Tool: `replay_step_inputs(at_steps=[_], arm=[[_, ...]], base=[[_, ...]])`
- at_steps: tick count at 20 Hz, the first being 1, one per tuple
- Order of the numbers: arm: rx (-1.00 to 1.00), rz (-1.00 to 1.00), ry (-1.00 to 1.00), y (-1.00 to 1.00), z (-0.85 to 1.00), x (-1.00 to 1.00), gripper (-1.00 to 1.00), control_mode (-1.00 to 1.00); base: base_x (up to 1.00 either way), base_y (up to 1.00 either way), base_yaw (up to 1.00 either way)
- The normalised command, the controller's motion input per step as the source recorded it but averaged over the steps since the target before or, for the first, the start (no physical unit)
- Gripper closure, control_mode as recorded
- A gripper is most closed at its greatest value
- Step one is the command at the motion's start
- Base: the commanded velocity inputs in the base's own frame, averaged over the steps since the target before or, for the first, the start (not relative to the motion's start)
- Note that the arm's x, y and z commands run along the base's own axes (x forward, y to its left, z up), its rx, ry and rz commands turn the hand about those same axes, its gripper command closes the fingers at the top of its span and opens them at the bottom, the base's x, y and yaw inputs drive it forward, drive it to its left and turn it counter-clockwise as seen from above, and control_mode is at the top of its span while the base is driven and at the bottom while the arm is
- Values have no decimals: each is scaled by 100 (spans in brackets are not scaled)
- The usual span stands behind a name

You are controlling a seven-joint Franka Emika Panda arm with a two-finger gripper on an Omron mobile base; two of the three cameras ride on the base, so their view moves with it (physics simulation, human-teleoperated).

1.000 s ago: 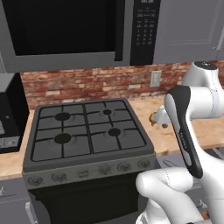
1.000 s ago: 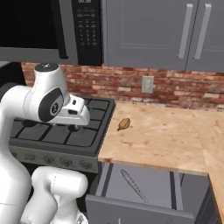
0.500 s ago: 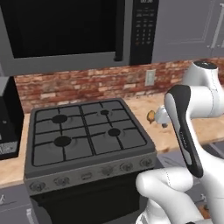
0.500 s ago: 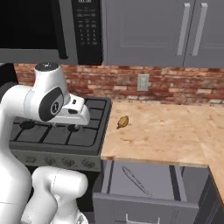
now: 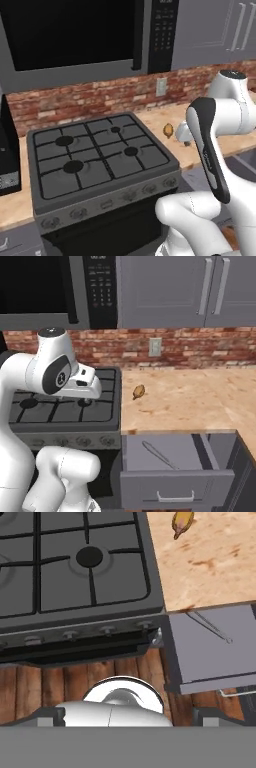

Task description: Pick the tongs from the drawer and place it on the counter.

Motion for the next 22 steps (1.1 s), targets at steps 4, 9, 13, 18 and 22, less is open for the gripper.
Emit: replay_step_inputs(at_steps=[4, 9, 13, 18, 22], arm=[[0, 0, 0, 0, 0, 0, -100, 100], [0, 0, 0, 0, 0, 0, -100, 100], [0, 0, 0, 0, 0, 0, -100, 100], [0, 0, 0, 0, 0, 0, -100, 100], [0, 0, 0, 0, 0, 0, -100, 100]], base=[[-15, 0, -32], [-23, 0, -33], [-28, 0, -32], [-23, 0, -29], [-10, 0, -22]])
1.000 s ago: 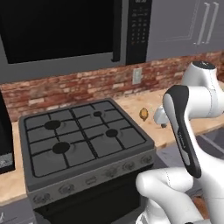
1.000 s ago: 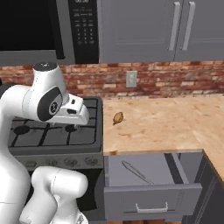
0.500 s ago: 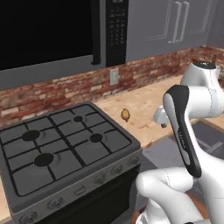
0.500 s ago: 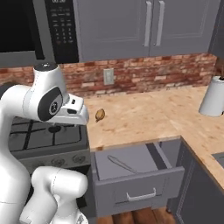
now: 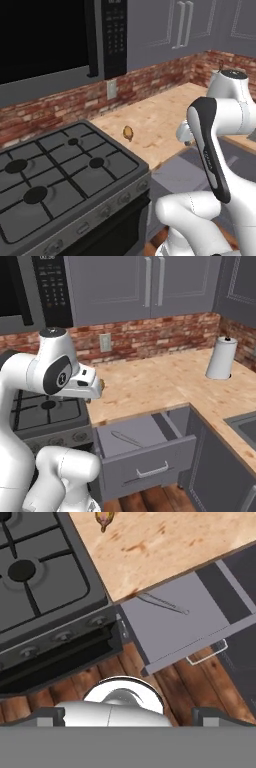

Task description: Pick the tongs from the drawer and place it on the counter.

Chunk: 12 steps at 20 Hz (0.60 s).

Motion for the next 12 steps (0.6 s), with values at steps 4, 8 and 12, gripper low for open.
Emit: replay_step_inputs(at_steps=[4, 8, 12], arm=[[1, -3, 0, 0, 0, 0, -100, -100], [5, -13, 0, 0, 0, 0, -100, -100], [5, -14, 0, -15, 0, 10, -100, -100]], base=[[-1, 0, -12], [0, 0, 0], [0, 0, 0]])
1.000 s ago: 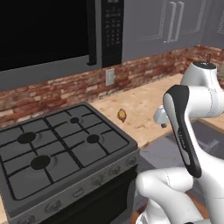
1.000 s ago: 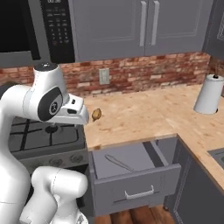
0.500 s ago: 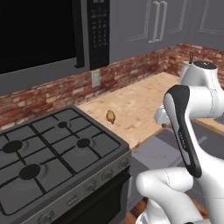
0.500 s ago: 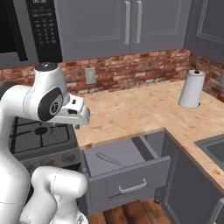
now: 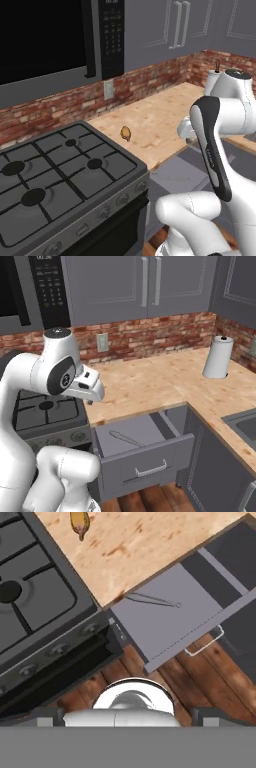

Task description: Pick the tongs from the drawer and place it on the counter.

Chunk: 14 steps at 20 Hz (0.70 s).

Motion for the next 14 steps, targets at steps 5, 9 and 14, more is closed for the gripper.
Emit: replay_step_inputs(at_steps=[5, 9, 14], arm=[[10, -12, 11, -26, 0, 38, -100, -100], [11, -3, 14, -30, -7, 21, -100, -100], [4, 0, 15, -35, -23, 8, -100, -100]], base=[[0, 0, 0], [0, 0, 0], [0, 0, 0]])
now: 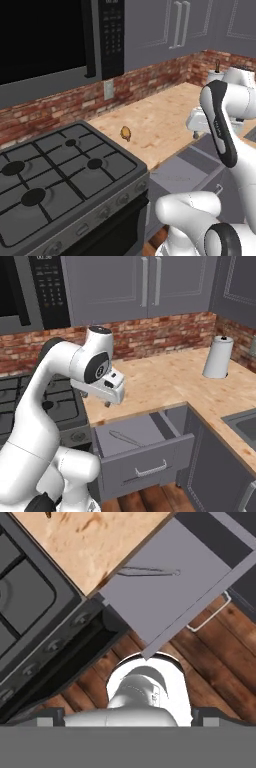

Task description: Pick the tongs from the drawer and place it on the counter.

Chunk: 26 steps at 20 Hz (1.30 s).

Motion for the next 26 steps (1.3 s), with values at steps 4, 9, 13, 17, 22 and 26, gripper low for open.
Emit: replay_step_inputs(at_steps=[4, 9, 13, 17, 22, 26], arm=[[1, 0, 12, -32, -43, 36, -100, -100], [0, 0, 2, -21, -79, 8, -100, -100], [2, 0, 0, -25, -83, 11, -100, -100], [5, 0, -8, -28, -74, 7, -100, -100], [0, 3, -11, -14, -73, 16, -100, -100], [0, 6, -9, -11, -41, 35, -100, -100]], base=[[0, 0, 0], [0, 0, 0], [0, 0, 0], [0, 0, 0], [0, 0, 0], [0, 0, 0]])
